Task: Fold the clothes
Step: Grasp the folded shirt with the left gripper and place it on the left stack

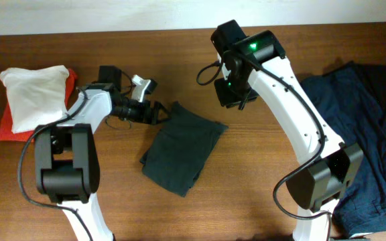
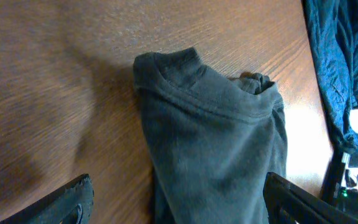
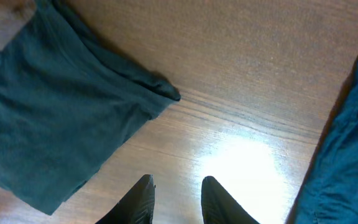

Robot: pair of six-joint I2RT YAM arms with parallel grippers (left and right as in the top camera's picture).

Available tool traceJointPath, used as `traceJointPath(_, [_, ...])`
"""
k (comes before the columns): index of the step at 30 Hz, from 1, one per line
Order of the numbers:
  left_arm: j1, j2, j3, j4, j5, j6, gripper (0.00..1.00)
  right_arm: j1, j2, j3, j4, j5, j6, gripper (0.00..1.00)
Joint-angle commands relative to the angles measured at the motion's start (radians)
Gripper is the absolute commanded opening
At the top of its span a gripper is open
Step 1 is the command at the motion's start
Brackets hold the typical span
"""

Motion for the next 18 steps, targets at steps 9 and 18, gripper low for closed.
traceJointPath(9, [-0.037,0.178,0.135,-0.129,0.029,0.021,0.0,0.003,-0.026,0.018,-0.032,0.069,0.0,0.29])
traceJointPath(18, [0.436,-0.088,0.519,-0.34,-0.255,0.022,0.0,-0.096,-0.026,0.018,-0.037,0.072,0.022,0.29])
